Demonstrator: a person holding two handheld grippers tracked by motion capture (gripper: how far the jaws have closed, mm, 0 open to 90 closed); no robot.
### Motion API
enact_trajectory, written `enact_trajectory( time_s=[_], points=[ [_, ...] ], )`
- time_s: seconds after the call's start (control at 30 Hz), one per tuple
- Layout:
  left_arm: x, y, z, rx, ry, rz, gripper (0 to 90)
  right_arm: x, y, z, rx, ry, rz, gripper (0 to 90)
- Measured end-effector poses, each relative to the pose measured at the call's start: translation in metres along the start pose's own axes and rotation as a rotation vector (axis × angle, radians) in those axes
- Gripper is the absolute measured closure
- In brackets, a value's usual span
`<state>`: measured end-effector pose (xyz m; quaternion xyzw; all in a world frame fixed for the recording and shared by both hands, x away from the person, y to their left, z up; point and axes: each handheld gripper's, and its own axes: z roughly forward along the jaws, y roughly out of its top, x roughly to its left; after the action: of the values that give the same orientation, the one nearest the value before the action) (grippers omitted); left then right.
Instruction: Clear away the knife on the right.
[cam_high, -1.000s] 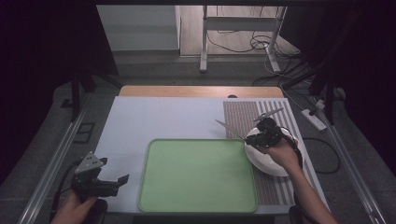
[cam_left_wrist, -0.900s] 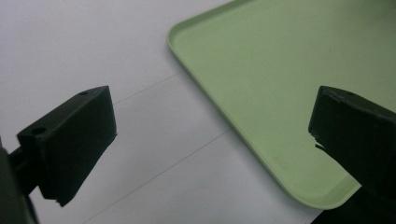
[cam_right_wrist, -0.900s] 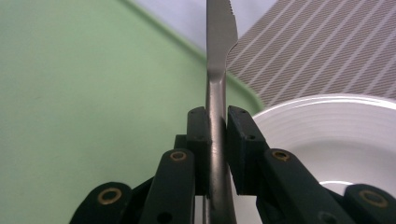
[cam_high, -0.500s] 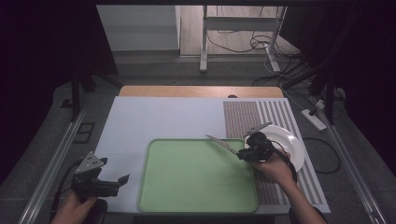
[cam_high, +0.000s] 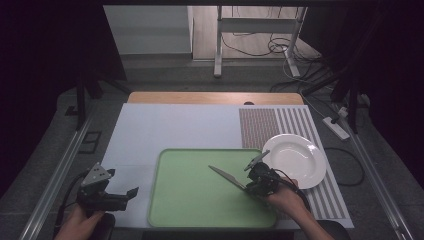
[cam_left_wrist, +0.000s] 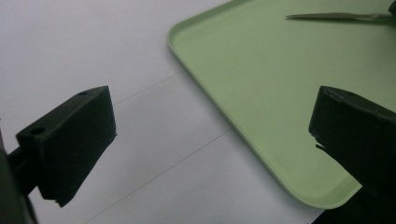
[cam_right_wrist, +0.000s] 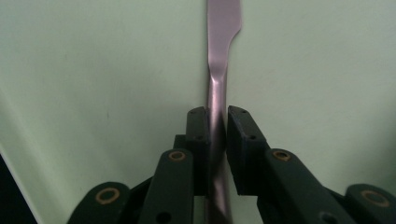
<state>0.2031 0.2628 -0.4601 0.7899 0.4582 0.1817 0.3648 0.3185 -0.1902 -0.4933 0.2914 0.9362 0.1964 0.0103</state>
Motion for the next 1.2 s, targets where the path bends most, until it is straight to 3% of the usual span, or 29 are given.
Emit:
enact_trajectory(
  time_s=[0.07, 0.1, 0.23, 0.33, 0.37, 0.53, 0.67, 0.77, 0.87, 0.93, 1.2],
  points=[
    [0.0, 0.0, 0.0, 0.002, 0.0, -0.001, 0.9, -0.001, 0.003, -0.004, -0.039, 0.014, 0.007, 75.8],
    [0.0, 0.0, 0.0, 0.002, -0.001, -0.001, 0.9, -0.002, 0.008, -0.011, -0.084, -0.003, -0.01, 84.1],
    [0.0, 0.0, 0.0, 0.004, 0.001, 0.0, 0.9, -0.002, 0.02, -0.017, -0.118, 0.027, -0.054, 90.0],
    [0.0, 0.0, 0.0, 0.005, 0.002, 0.001, 0.9, 0.003, 0.033, -0.009, -0.1, 0.034, -0.095, 90.0],
    [0.0, 0.0, 0.001, 0.006, 0.003, 0.001, 0.9, 0.006, 0.043, 0.001, -0.078, 0.042, -0.119, 90.0],
    [0.0, 0.0, 0.001, 0.007, 0.002, 0.001, 0.9, 0.01, 0.056, 0.021, -0.046, 0.06, -0.163, 90.0],
    [0.0, 0.0, 0.001, 0.007, 0.003, 0.004, 0.9, 0.01, 0.067, 0.035, -0.008, 0.011, -0.218, 90.0],
    [0.0, 0.0, 0.001, 0.006, 0.003, 0.004, 0.9, 0.007, 0.068, 0.037, -0.002, 0.004, -0.229, 90.0],
    [0.0, 0.0, 0.0, 0.005, 0.002, 0.003, 0.9, 0.001, 0.066, 0.035, 0.003, -0.017, -0.208, 90.0],
    [0.0, 0.0, 0.0, 0.005, 0.002, 0.004, 0.9, -0.011, 0.06, 0.03, 0.014, -0.038, -0.175, 90.0],
    [0.001, 0.0, 0.0, 0.0, -0.001, -0.005, 0.9, -0.031, 0.041, 0.018, 0.021, -0.05, -0.114, 90.0]
  ],
)
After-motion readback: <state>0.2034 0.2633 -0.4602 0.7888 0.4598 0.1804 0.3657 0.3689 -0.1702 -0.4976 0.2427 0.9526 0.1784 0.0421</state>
